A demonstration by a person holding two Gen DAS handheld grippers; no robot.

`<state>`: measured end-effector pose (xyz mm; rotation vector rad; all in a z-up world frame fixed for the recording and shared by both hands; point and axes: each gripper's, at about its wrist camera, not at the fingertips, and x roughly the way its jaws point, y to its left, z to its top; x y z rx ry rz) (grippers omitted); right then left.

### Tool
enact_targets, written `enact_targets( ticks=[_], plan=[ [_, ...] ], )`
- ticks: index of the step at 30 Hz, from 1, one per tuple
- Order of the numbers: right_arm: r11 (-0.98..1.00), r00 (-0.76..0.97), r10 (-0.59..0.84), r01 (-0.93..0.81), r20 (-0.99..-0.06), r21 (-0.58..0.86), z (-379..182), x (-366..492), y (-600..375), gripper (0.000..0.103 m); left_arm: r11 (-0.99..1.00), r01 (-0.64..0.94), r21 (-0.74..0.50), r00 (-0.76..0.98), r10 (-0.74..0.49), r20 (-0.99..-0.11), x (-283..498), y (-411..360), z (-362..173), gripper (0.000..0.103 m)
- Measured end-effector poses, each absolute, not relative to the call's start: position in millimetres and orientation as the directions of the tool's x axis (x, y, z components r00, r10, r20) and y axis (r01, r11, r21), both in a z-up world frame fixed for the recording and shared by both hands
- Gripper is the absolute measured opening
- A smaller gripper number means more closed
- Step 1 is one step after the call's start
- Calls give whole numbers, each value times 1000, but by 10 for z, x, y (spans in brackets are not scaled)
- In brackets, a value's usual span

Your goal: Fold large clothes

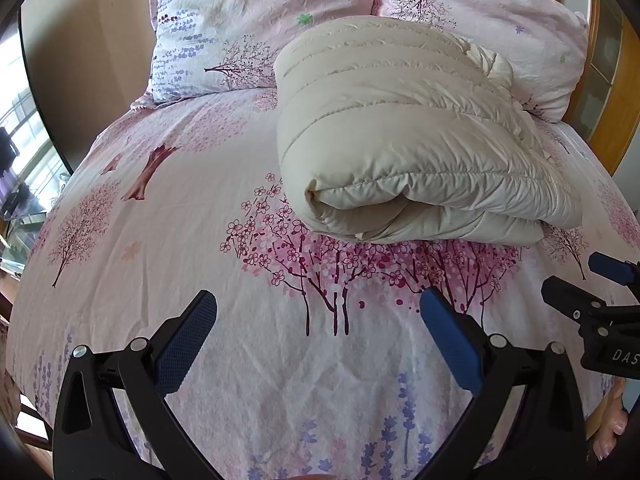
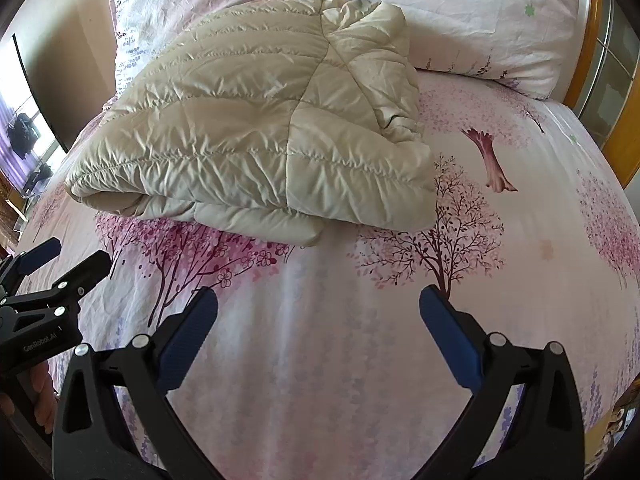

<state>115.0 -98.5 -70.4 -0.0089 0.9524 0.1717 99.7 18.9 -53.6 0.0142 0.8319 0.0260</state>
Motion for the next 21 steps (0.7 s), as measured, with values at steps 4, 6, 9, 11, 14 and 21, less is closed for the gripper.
enact_targets(
  ticks=[4, 6, 9, 11, 14, 21],
  plan=[
    [986, 567, 143, -150, -811, 69, -707, 1150, -985, 101, 1000, -18, 22, 672, 28, -740, 1002, 193, -542, 102],
    [986, 567, 143, -150, -811, 69, -709, 1150, -982, 101, 1000, -18, 23, 672, 29, -740, 1003, 189, -543, 102],
    [986, 566, 144, -150, -812, 71, -713, 1149, -982, 101, 1000, -18, 23, 672, 29, -740, 1005, 185, -543, 102],
    [986, 565, 145, -149, -812, 73, -720, 1153, -983, 101, 1000, -19, 23, 672, 29, -740, 1006, 183, -543, 102],
    [986, 563, 148, -147, -813, 78, -727, 1154, -981, 101, 1000, -16, 19, 670, 25, -742, 1011, 186, -556, 102],
    [985, 560, 156, -145, -814, 89, -740, 1167, -994, 101, 1000, -16, 8, 664, 17, -748, 1028, 186, -585, 102]
  ],
)
